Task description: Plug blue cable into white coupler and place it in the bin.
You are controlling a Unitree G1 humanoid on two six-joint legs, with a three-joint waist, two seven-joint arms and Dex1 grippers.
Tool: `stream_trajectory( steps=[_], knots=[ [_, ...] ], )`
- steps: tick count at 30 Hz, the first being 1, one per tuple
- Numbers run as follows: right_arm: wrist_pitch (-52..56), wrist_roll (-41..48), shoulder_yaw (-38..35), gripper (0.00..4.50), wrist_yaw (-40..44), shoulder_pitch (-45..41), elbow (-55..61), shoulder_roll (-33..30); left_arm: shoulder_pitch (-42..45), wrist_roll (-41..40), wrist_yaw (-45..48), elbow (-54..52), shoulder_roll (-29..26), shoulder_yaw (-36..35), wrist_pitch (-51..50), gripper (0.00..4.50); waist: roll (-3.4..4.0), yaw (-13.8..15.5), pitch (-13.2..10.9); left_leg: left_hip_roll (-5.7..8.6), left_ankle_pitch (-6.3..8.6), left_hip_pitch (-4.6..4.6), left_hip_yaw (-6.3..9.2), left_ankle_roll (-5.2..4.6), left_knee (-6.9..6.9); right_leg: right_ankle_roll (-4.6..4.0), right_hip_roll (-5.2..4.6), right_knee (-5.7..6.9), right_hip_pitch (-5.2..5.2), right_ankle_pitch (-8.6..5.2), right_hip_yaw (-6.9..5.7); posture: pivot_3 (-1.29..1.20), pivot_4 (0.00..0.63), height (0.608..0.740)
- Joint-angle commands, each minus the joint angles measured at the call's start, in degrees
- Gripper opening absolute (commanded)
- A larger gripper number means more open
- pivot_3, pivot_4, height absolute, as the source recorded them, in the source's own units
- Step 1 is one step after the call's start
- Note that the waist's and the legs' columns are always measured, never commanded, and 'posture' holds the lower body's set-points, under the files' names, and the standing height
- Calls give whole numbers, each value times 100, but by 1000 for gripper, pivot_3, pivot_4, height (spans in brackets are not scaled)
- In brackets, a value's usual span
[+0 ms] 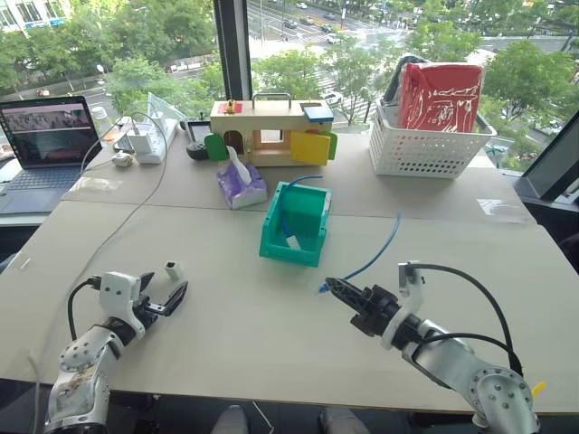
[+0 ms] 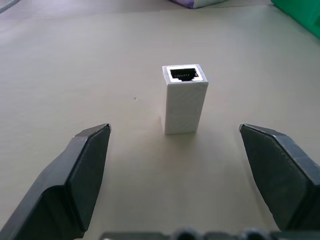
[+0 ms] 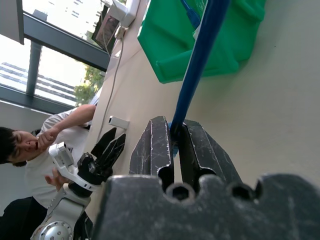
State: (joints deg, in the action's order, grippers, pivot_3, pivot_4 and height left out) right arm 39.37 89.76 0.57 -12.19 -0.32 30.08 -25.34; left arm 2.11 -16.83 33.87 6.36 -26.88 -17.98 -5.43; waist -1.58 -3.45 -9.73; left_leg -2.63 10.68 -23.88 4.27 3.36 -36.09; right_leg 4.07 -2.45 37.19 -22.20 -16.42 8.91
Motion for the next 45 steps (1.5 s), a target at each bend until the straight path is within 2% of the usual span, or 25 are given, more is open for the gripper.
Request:
stream_trajectory(
  steps=[1,10,13,20,22,27,32,37,42,45],
  knots=[
    [33,-52,-44,0,83,-11,143,43,362,311,-144,521,20,246,244,4442,10,33,6,1,-3,0,0,-4,0,4,0,0,2,-2,0,0,150,734],
    [35,-122,-43,0,93,19,168,79,828,520,-233,1113,134,485,567,4442,35,106,25,3,-9,0,1,-7,1,16,-1,-1,5,-3,0,0,150,734],
    [40,-126,-56,0,92,43,185,80,776,613,-189,1208,135,606,628,3833,41,102,31,3,-9,0,1,-7,1,16,-1,-1,5,-3,0,0,150,734],
    [38,-138,-62,0,114,93,182,82,665,752,-87,1171,121,786,795,1119,54,99,41,3,-9,1,0,-8,2,15,-1,-2,6,-3,1,0,150,734],
    [45,-149,-60,0,134,89,171,78,712,826,-1,1107,73,888,927,665,54,100,41,3,-9,1,0,-7,2,15,-1,-2,6,-3,1,0,150,734],
    [0,-166,-99,0,246,99,208,97,977,806,432,782,20,1202,1016,673,52,109,41,4,-9,-2,1,-7,2,15,-2,-4,6,-3,0,0,150,734],
    [-33,-183,-245,0,316,161,225,17,1464,408,2085,278,-144,2098,622,673,49,90,39,4,-9,-17,2,-7,2,11,-1,-7,-1,0,-3,0,150,734],
    [-185,-485,-478,0,204,388,409,15,2273,312,3170,21,67,3052,113,673,46,63,37,4,-9,-28,7,-8,6,2,0,-6,-11,4,-8,0,150,734],
    [-417,-933,-646,0,12,731,605,195,2691,538,3505,159,474,3690,242,673,45,18,37,6,-9,-29,9,-8,6,3,0,-10,-11,3,-8,0,150,734],
    [-561,-1265,-722,0,-62,956,726,333,2850,1059,3289,446,651,4034,556,673,44,4,36,8,-9,-29,13,-8,8,7,0,-9,-9,0,-10,0,150,734]
  ],
)
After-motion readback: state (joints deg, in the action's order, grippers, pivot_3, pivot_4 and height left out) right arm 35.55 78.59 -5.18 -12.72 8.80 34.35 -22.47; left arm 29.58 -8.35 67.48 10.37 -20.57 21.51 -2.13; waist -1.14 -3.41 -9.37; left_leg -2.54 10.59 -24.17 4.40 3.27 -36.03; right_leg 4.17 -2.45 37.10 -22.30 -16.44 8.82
